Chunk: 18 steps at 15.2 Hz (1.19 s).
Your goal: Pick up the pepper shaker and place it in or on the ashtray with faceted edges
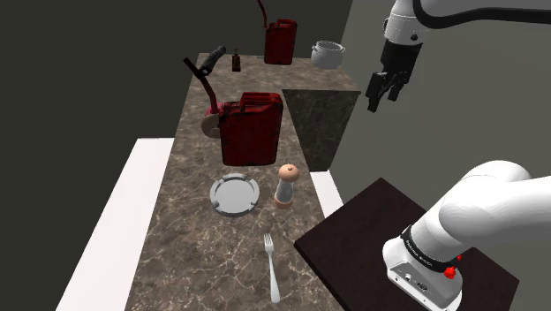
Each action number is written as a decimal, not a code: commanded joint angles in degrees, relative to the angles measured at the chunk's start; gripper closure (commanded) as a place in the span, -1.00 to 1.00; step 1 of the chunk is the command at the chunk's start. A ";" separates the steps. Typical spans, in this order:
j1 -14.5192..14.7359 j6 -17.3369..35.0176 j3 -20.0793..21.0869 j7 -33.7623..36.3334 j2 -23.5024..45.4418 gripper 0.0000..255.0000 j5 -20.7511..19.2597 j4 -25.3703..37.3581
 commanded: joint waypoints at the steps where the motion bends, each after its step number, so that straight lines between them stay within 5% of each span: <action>1: 0.00 0.00 0.00 0.00 0.00 -1.00 0.00 0.00; 18: 6.84 29.95 15.82 16.12 18.13 -1.00 4.83 -9.68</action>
